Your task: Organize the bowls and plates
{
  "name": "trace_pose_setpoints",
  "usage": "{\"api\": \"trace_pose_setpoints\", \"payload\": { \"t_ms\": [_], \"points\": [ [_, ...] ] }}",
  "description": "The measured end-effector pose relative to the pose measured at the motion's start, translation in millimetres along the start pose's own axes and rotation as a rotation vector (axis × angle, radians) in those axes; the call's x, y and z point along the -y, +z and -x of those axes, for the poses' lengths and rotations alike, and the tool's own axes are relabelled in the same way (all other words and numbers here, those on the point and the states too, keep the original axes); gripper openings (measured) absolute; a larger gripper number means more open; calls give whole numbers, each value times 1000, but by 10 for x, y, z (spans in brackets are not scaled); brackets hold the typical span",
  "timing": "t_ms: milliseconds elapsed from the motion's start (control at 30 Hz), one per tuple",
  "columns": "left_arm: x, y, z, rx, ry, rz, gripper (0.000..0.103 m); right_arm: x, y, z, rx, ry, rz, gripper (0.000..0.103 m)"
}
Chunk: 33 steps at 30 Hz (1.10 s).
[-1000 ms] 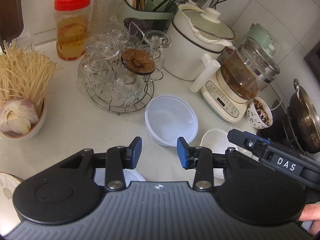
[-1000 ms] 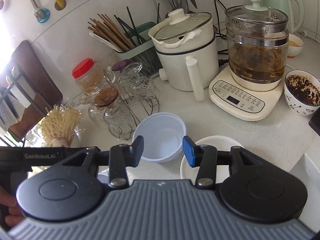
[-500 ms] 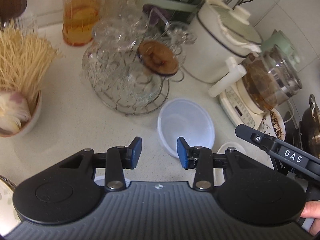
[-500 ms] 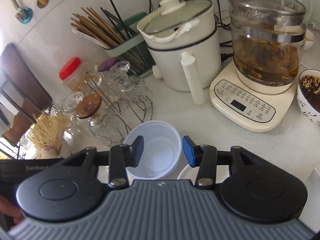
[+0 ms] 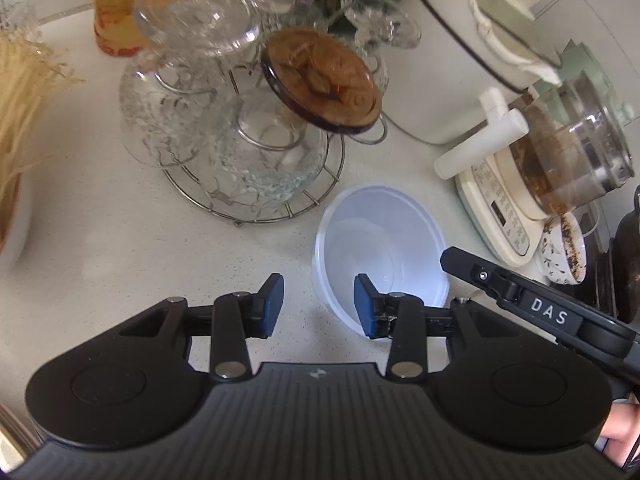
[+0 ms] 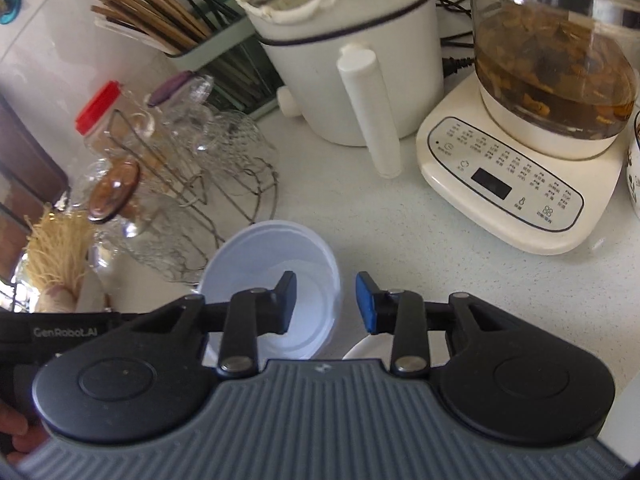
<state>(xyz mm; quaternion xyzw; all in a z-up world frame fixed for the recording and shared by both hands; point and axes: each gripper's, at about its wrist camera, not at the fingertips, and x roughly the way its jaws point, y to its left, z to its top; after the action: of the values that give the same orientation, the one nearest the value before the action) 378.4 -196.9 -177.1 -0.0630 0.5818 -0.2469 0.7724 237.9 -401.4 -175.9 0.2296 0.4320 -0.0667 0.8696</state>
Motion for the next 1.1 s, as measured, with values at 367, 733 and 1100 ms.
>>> {"api": "trace_pose_setpoints", "payload": {
  "t_ms": [367,733,1100],
  "points": [
    [-3,87,-250,-52,11,11,43,94,89,-247,-54,-22,-28,28],
    [-91,148,-293,-45,7,52,32,107,71,-311,-84,1,-75,20],
    [-137,85,-180,-20,-24,67,12,8,6,-286,-96,46,-53,10]
  ]
}}
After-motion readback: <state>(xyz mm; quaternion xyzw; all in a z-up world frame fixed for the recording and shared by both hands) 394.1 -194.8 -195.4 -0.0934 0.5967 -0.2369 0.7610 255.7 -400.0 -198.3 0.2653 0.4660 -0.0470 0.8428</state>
